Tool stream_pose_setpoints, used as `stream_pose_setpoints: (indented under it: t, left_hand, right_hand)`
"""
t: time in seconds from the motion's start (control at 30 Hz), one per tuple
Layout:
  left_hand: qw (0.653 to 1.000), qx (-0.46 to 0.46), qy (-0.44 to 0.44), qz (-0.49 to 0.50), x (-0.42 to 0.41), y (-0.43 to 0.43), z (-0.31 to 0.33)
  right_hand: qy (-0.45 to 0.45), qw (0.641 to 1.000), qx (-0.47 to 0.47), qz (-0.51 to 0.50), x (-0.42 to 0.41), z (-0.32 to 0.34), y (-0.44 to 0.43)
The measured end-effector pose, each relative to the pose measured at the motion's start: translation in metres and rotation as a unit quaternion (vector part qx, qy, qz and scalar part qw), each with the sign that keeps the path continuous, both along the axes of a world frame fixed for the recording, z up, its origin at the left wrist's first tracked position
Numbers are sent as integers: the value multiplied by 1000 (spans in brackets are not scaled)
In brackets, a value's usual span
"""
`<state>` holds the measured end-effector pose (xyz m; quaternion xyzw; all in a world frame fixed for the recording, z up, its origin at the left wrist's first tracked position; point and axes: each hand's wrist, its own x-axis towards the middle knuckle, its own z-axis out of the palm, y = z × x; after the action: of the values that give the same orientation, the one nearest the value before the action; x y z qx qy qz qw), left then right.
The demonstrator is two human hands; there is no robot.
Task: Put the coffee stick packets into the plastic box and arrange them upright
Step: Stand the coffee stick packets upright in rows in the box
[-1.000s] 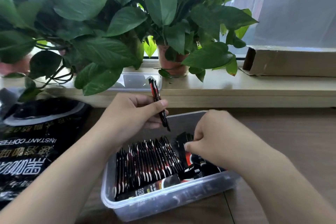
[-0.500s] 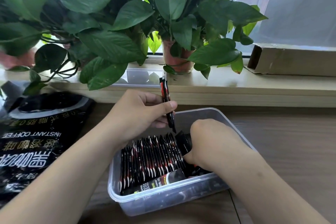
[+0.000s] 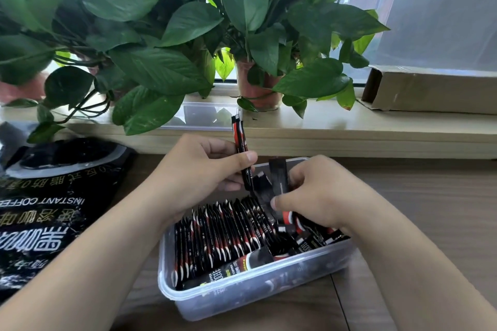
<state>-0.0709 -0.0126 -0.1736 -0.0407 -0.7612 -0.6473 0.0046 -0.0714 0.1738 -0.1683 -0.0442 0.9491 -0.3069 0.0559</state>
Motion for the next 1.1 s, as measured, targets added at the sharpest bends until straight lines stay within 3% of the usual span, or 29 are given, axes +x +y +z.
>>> stream_pose_setpoints:
  t: [0.2,0.4,0.7,0.9,1.1]
  left_hand:
    - [1000,3,6,5,-1,0,1]
    - [1000,-9,-3,-4,1,-1,1]
    - [998,17,-24,-55,7,4,6]
    - [995,40,-37,-78,4,2,6]
    - [993,65,-54,-79,4,1,7]
  right_hand:
    - [-20,976,-213,-50,-2,16,18]
    - [61,931,-350,-80,-2,19,18]
    - [235,945,-226,7,5,5,-11]
    - [193,933,-300,46,8,9,-7]
    - [75,913,-399,28,8,10,-11]
